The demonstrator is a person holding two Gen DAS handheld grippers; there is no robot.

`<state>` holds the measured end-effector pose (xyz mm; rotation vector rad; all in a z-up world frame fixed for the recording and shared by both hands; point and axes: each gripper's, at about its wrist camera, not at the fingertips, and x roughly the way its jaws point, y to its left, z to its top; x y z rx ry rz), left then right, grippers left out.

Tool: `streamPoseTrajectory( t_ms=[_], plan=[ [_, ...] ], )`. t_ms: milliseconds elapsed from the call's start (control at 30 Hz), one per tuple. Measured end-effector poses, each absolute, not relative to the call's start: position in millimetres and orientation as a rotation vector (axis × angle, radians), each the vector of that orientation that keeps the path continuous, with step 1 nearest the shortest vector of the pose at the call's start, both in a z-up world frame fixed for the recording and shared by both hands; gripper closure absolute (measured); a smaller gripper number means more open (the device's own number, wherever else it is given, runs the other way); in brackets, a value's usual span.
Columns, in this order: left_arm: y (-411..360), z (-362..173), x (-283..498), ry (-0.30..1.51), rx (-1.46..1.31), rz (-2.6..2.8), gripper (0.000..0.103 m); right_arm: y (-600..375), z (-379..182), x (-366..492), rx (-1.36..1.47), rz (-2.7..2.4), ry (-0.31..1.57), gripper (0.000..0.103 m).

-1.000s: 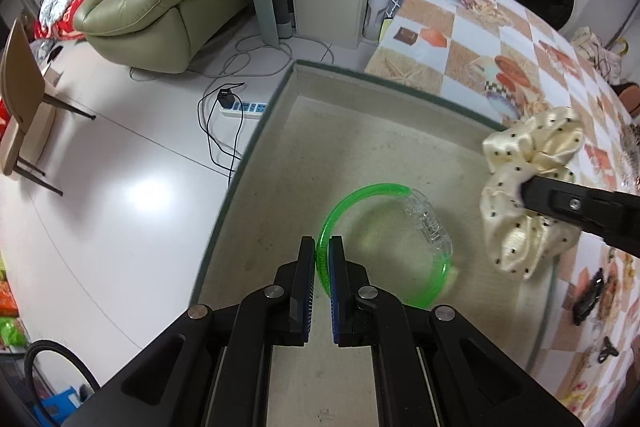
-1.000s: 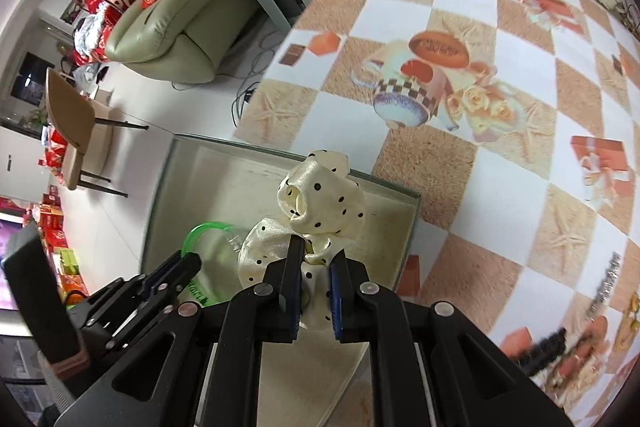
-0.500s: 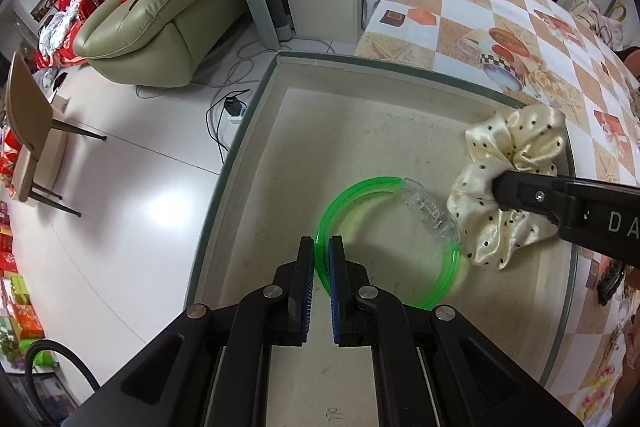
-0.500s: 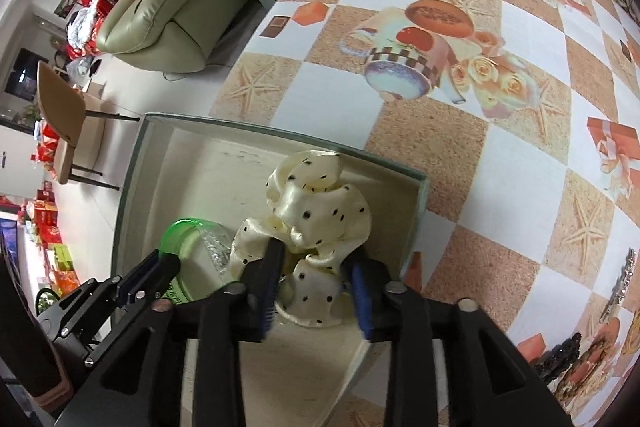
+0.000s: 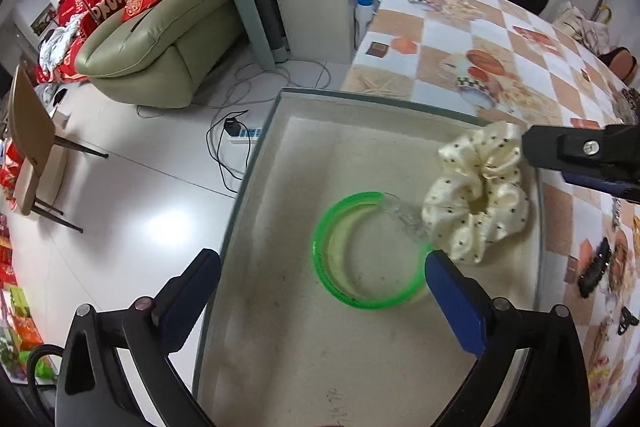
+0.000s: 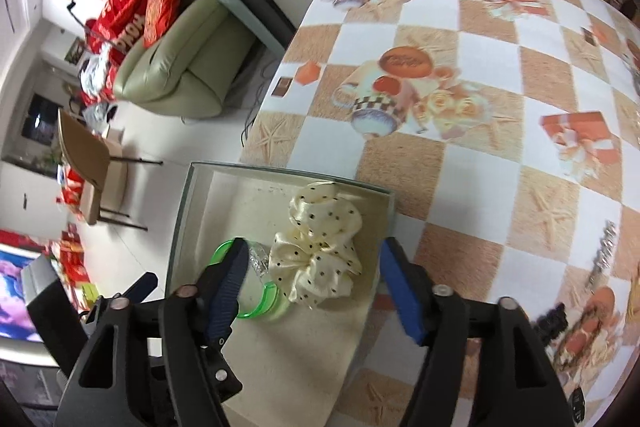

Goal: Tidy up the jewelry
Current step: 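Move the left gripper to the black beaded clip and grasp it while the right grasps a silver chain charm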

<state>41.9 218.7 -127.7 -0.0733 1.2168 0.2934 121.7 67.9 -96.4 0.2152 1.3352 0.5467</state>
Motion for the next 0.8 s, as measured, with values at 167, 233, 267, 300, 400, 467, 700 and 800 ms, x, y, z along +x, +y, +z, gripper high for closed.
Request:
streamPoseTrajectory(
  t_ms=[167, 233, 267, 300, 400, 467, 700, 800],
  plan=[
    [200, -115, 40, 1.211, -0.017, 0.251, 0.0, 30, -89, 109, 0.286, 0.502, 1.324, 0.02],
    [191, -112, 42, 1.213, -0.002, 0.22, 0.0, 12, -88, 103, 0.313, 0.475, 1.324, 0.02],
    [184, -110, 42, 1.215, 0.007, 0.2, 0.0, 1, -88, 101, 0.327, 0.461, 1.325, 0.019],
    [180, -109, 42, 1.217, 0.012, 0.188, 0.0, -10, -88, 100, 0.342, 0.444, 1.327, 0.019],
    [155, -105, 45, 1.225, 0.03, 0.129, 0.0, -40, -87, 96, 0.375, 0.4, 1.322, 0.019],
    [139, -102, 49, 1.219, 0.038, 0.104, 0.0, -62, -86, 95, 0.387, 0.365, 1.316, 0.019],
    [81, -97, 63, 1.201, 0.07, 0.005, 0.0, -134, -87, 85, 0.414, 0.246, 1.322, 0.019],
    [57, -99, 70, 1.211, 0.087, -0.051, 0.0, -161, -92, 82, 0.423, 0.199, 1.331, 0.019]
  ],
)
